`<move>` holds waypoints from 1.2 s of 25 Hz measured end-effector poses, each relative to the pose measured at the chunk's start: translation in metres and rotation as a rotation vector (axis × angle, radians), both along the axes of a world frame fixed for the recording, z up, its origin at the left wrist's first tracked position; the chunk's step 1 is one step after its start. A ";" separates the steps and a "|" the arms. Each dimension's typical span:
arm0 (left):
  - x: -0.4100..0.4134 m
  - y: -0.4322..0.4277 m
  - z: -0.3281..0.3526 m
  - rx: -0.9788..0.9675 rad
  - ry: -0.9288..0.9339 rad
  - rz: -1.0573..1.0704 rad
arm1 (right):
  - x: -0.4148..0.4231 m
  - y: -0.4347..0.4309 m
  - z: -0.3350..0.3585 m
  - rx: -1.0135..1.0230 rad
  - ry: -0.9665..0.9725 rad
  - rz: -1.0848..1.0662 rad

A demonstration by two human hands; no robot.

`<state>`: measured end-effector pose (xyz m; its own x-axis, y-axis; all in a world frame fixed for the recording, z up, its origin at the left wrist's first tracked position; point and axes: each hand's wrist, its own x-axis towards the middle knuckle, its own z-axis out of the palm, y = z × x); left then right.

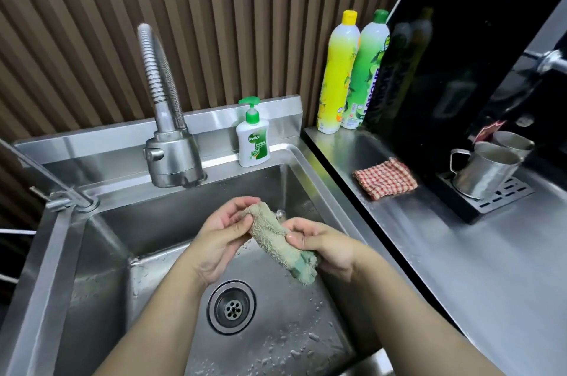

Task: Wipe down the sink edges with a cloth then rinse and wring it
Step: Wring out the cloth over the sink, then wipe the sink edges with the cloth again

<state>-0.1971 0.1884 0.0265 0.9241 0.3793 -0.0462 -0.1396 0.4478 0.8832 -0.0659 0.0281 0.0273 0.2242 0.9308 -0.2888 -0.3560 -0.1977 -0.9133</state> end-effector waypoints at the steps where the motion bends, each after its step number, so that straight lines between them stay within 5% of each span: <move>1: 0.007 -0.004 0.002 0.000 0.014 0.008 | 0.008 -0.004 0.005 -0.003 -0.003 0.016; 5: 0.045 -0.032 0.004 0.094 0.268 0.268 | 0.030 -0.009 0.001 0.008 -0.281 -0.142; 13: 0.100 -0.066 0.016 0.162 0.198 0.321 | 0.092 -0.008 0.004 0.077 -0.669 -0.167; 16: 0.110 -0.072 0.016 0.238 0.223 0.372 | 0.106 -0.012 0.005 0.072 -0.502 -0.122; 21: 0.119 -0.069 0.013 -0.144 0.198 0.375 | 0.118 -0.016 0.005 0.031 0.145 -0.241; 30: 0.165 -0.056 -0.022 0.178 0.366 0.591 | 0.134 0.008 0.000 -0.204 -0.567 -0.615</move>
<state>-0.0318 0.1324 0.0046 0.4992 0.8420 -0.2044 0.0048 0.2332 0.9724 0.0677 0.0358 0.0272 0.8327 0.5386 -0.1290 0.0453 -0.2983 -0.9534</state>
